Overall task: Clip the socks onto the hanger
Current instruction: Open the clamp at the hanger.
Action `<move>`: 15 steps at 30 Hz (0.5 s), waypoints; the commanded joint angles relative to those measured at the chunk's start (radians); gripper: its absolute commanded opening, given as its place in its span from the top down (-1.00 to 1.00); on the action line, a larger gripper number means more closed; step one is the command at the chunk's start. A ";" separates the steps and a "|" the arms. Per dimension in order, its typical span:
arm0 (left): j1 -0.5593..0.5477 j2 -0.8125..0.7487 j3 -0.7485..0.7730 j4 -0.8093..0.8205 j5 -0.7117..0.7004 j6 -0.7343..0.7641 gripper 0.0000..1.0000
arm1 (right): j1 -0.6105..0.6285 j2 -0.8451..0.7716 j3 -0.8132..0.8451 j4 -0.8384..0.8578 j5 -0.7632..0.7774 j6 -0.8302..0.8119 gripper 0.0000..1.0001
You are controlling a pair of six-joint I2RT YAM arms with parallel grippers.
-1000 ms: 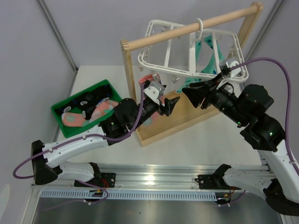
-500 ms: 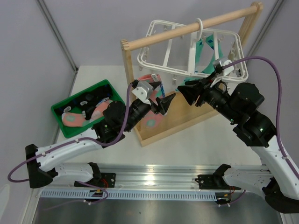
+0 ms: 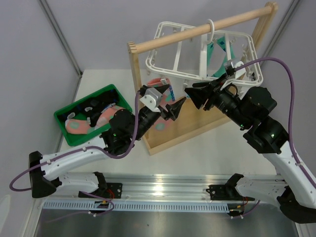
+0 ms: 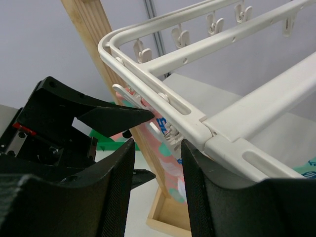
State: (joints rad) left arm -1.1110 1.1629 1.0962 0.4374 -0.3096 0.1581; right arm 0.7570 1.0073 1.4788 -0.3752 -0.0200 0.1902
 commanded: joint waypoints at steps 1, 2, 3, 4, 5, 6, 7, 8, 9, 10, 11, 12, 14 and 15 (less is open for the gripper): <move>-0.009 0.017 0.030 0.060 -0.003 0.024 -0.54 | 0.008 -0.003 0.003 0.058 0.018 0.005 0.10; -0.007 0.023 0.034 0.060 0.000 0.024 -0.54 | 0.008 -0.003 0.003 0.059 0.018 0.005 0.10; -0.009 0.032 0.050 0.055 0.000 0.024 -0.54 | 0.011 -0.003 0.002 0.062 0.018 0.005 0.10; -0.009 0.035 0.050 0.055 0.001 0.026 -0.54 | 0.010 0.001 0.002 0.064 0.018 0.005 0.10; -0.009 0.040 0.054 0.055 0.000 0.027 -0.54 | 0.010 0.002 0.003 0.067 0.018 0.005 0.10; -0.009 0.044 0.056 0.055 0.000 0.027 -0.54 | 0.011 0.004 0.003 0.068 0.018 0.005 0.10; -0.009 0.047 0.057 0.057 0.000 0.029 -0.54 | 0.013 0.007 0.005 0.070 0.018 0.005 0.10; -0.007 0.047 0.057 0.060 -0.002 0.031 -0.54 | 0.013 0.008 0.005 0.071 0.018 0.006 0.10; -0.010 0.049 0.057 0.060 -0.005 0.032 -0.54 | 0.016 0.010 0.005 0.073 0.018 0.005 0.10; -0.010 0.049 0.056 0.063 -0.006 0.031 -0.54 | 0.016 0.011 0.005 0.073 0.018 0.006 0.11; -0.010 0.050 0.056 0.063 -0.008 0.034 -0.54 | 0.018 0.014 0.005 0.078 0.018 0.005 0.11; -0.010 0.049 0.057 0.064 -0.008 0.035 -0.54 | 0.019 0.016 0.005 0.078 0.017 0.005 0.11; -0.009 0.049 0.059 0.067 -0.011 0.043 -0.54 | 0.021 0.020 0.006 0.082 0.008 0.002 0.11; -0.009 0.050 0.060 0.069 -0.013 0.046 -0.55 | 0.022 0.020 0.005 0.085 0.005 0.000 0.11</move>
State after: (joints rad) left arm -1.1126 1.2144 1.1076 0.4492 -0.3111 0.1783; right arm 0.7715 1.0225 1.4788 -0.3473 -0.0158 0.1902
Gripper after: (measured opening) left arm 0.771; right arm 0.448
